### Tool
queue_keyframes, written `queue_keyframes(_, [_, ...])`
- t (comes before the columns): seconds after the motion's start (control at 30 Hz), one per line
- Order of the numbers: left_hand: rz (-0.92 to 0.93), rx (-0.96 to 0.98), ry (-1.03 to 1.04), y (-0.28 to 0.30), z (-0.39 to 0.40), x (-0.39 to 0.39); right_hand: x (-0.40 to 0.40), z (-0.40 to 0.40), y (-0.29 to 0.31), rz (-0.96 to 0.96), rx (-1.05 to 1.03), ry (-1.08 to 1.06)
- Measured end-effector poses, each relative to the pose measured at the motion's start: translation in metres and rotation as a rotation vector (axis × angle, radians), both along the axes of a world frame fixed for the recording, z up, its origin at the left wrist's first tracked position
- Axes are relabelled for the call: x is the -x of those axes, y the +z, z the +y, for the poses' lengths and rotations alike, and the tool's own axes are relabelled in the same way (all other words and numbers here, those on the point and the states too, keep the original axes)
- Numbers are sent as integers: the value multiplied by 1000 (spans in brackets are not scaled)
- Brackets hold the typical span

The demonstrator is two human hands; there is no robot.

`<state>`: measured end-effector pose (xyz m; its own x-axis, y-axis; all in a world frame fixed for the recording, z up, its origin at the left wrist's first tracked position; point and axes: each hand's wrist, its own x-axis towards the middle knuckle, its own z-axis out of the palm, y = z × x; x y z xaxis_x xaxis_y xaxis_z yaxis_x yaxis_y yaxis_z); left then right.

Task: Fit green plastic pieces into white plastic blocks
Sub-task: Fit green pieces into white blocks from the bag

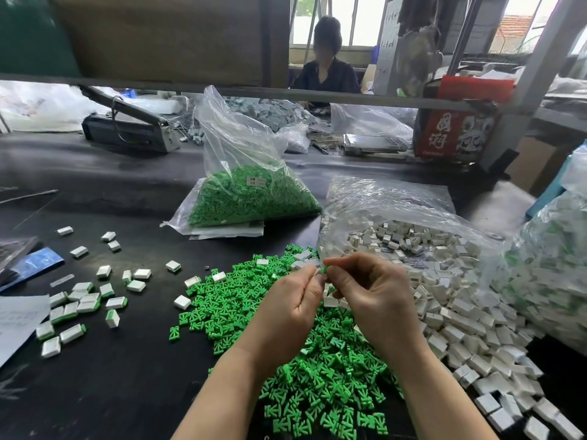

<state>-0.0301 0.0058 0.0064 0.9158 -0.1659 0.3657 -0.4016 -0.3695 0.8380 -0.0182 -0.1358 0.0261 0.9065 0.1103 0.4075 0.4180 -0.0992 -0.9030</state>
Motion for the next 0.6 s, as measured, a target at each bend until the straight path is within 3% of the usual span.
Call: queue_keyframes(0.6, [-67,-170,-14,9,7,5,-2,-13,4,-74,166,16])
